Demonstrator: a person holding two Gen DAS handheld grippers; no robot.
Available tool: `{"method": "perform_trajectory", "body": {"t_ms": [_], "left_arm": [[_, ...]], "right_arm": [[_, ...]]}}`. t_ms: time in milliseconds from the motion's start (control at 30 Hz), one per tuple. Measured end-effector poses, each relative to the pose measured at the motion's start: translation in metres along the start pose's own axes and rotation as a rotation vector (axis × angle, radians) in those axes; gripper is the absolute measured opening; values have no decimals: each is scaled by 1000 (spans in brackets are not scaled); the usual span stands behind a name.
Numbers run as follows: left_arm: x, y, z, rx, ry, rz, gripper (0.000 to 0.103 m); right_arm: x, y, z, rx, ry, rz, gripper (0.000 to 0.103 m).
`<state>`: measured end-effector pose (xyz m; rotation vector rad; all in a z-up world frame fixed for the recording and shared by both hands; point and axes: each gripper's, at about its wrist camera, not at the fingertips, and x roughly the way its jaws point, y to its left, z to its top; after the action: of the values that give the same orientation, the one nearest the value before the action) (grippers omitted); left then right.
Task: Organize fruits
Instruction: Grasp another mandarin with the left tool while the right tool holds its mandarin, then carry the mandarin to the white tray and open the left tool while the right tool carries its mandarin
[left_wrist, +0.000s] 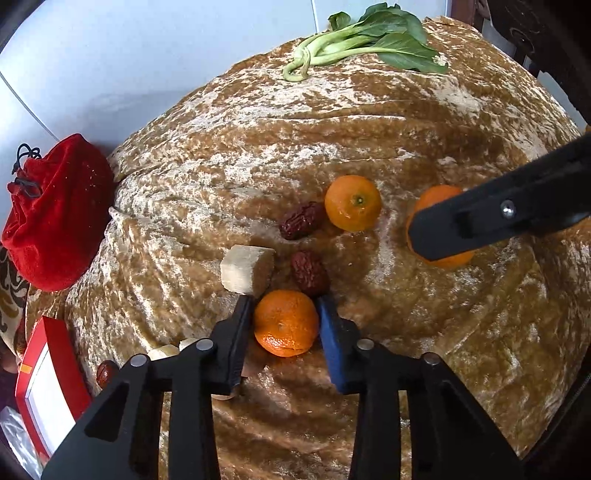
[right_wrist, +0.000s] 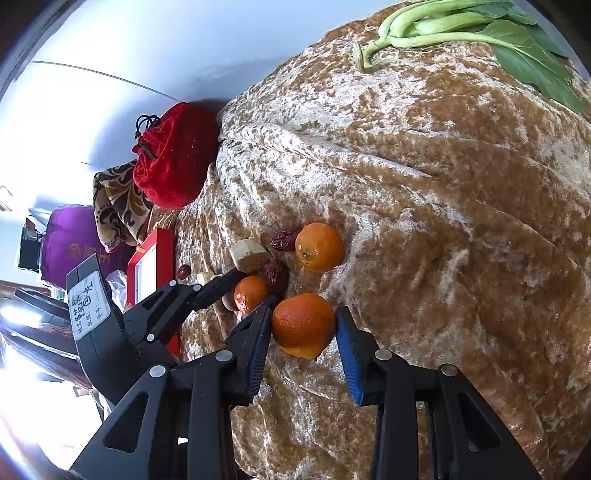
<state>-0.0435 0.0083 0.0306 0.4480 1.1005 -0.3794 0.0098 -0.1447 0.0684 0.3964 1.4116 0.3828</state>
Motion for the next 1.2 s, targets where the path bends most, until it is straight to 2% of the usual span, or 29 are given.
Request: {"method": "perform_trajectory", "body": {"t_ms": [267, 400, 500, 667, 733, 800, 833, 967, 1200], "left_arm": [[-22, 8, -4, -46, -43, -13, 33], [-46, 16, -13, -62, -89, 8, 33], [-53, 21, -25, -60, -93, 21, 33], [-51, 19, -24, -42, -114, 26, 34], [-49, 14, -19, -17, -127, 4, 36], [-46, 6, -13, 14, -130, 2, 47], [-43, 2, -11, 26, -127, 0, 48], [-29, -3, -5, 42, -96, -13, 48], [-7, 6, -4, -8, -53, -42, 47]], "right_arm": [[0, 7, -1, -10, -10, 9, 36], [0, 15, -3, -36, -17, 23, 36], [4, 24, -5, -50, -16, 26, 36], [12, 34, -6, -53, -16, 22, 36], [12, 34, -7, -57, -17, 17, 36], [11, 28, -6, -41, -21, 11, 36], [10, 25, -5, -31, -24, 8, 36], [4, 13, -1, -3, -34, 8, 36], [-4, 11, -1, -6, -43, 21, 36]]}}
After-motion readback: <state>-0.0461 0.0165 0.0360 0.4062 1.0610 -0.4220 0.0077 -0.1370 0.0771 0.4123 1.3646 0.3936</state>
